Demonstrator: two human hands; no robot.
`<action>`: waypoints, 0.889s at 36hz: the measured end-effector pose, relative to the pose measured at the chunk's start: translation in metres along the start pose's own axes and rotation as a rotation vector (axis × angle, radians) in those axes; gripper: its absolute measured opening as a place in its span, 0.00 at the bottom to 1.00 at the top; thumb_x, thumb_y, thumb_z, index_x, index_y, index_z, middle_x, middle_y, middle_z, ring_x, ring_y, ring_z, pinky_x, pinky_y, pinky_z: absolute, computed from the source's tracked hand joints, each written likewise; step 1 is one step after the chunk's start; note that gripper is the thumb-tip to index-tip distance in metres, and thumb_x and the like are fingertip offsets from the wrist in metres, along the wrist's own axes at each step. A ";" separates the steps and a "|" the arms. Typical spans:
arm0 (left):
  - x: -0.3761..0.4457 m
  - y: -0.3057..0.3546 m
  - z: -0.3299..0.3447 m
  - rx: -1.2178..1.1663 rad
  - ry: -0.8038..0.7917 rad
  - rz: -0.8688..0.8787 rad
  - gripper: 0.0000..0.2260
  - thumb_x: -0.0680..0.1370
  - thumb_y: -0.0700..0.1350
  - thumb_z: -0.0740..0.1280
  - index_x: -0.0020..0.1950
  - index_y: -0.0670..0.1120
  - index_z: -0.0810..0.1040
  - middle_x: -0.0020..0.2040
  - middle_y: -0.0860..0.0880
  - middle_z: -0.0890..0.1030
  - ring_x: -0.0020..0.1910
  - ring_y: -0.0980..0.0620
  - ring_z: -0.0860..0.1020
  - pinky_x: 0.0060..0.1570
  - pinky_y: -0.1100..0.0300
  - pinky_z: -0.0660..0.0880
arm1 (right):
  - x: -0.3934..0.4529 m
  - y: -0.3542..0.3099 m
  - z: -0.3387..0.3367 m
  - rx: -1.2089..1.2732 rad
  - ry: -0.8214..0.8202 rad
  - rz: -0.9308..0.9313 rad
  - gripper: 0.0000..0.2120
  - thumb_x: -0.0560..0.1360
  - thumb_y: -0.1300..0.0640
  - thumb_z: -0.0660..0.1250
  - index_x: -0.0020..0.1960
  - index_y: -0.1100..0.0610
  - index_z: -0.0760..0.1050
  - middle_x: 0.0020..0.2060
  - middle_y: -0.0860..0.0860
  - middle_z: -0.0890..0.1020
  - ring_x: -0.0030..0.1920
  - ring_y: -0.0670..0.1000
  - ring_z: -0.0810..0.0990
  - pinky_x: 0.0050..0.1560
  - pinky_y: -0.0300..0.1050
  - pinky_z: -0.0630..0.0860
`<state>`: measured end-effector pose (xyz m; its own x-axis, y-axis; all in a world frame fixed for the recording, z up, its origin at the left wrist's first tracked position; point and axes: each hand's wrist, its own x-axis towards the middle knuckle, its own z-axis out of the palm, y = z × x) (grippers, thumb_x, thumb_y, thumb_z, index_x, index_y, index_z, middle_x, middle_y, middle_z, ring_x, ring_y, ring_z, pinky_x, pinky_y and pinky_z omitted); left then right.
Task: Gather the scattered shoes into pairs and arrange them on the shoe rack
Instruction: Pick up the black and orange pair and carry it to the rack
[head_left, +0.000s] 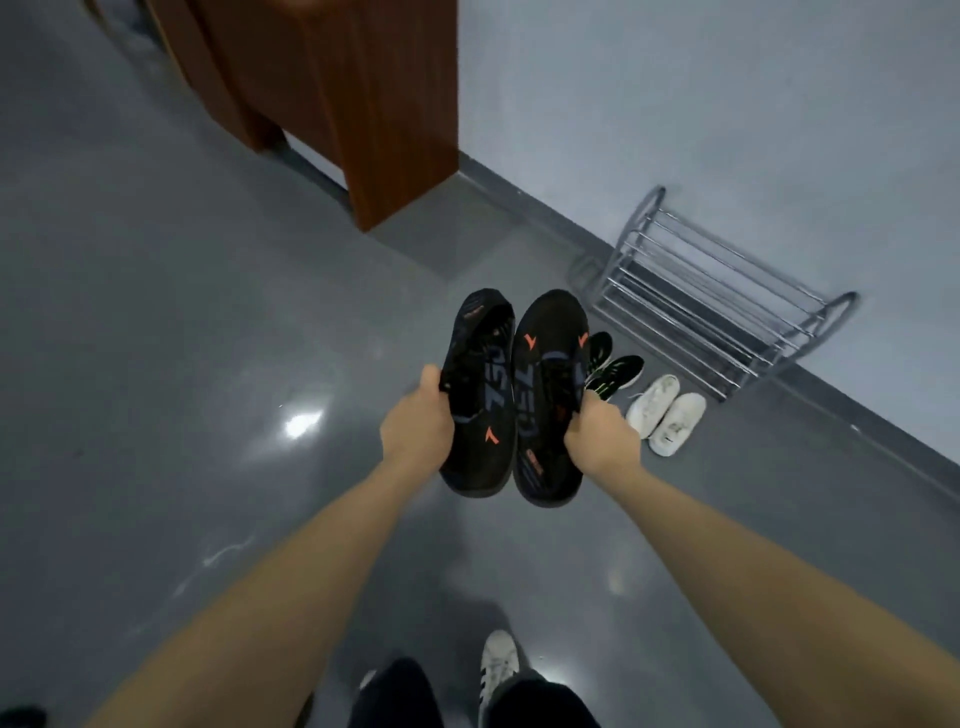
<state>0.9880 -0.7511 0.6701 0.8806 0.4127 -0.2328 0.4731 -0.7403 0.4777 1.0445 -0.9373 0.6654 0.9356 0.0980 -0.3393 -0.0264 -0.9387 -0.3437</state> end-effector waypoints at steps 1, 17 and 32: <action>0.004 0.011 0.004 -0.007 -0.017 0.023 0.06 0.82 0.42 0.52 0.56 0.42 0.65 0.42 0.41 0.76 0.40 0.41 0.75 0.36 0.52 0.67 | 0.003 0.007 -0.006 0.009 0.010 0.033 0.10 0.77 0.62 0.56 0.58 0.61 0.68 0.50 0.60 0.78 0.51 0.62 0.77 0.42 0.48 0.66; 0.103 0.115 0.022 0.173 -0.155 0.337 0.12 0.82 0.40 0.51 0.64 0.42 0.64 0.41 0.41 0.77 0.39 0.39 0.74 0.37 0.51 0.67 | 0.059 0.047 -0.050 0.083 0.172 0.367 0.19 0.78 0.64 0.53 0.68 0.58 0.66 0.64 0.60 0.74 0.61 0.61 0.74 0.58 0.53 0.71; 0.131 0.232 0.066 0.359 -0.234 0.649 0.15 0.80 0.37 0.54 0.67 0.44 0.65 0.62 0.41 0.75 0.59 0.41 0.75 0.49 0.49 0.72 | 0.085 0.124 -0.091 0.036 0.268 0.621 0.11 0.77 0.63 0.55 0.59 0.60 0.68 0.53 0.57 0.78 0.54 0.60 0.77 0.52 0.50 0.68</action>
<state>1.2145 -0.9042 0.6942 0.9476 -0.2550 -0.1923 -0.1946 -0.9385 0.2851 1.1529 -1.0755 0.6739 0.7979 -0.5457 -0.2560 -0.5946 -0.7824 -0.1854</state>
